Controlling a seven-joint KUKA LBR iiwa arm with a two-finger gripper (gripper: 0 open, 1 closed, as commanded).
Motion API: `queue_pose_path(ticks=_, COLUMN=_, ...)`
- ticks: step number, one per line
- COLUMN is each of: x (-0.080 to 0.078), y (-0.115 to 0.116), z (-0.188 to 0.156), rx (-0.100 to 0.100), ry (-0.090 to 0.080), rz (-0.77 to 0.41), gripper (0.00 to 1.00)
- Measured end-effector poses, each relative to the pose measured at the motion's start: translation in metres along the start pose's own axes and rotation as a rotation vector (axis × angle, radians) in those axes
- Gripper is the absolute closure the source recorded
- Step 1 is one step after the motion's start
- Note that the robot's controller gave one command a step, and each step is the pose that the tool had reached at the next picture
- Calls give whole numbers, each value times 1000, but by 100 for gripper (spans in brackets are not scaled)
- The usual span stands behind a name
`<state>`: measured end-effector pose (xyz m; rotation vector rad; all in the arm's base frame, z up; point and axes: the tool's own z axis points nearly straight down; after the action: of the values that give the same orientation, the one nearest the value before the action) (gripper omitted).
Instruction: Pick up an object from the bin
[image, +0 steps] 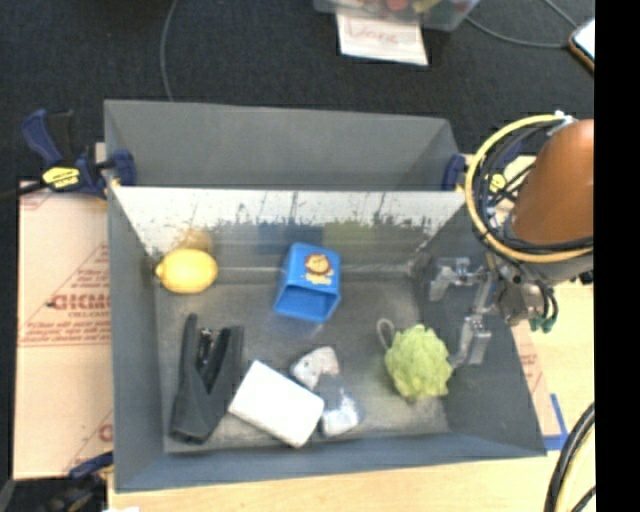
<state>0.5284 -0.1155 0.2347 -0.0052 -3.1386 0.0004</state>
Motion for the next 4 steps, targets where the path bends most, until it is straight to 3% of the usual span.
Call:
queue_pose_path(ticks=1, x=-2, y=0, z=-3, rx=1, ry=-7, rz=-4, gripper=0)
queue_pose_path(ticks=2, x=25, y=-46, z=75, rx=3, ry=-5, rz=-414, gripper=0)
queue_pose_path(ticks=3, x=24, y=-41, z=74, rx=1, ry=-6, rz=-351, gripper=0)
queue_pose_path(ticks=4, x=2, y=-37, z=91, rx=9, ry=-11, rz=-984, gripper=0)
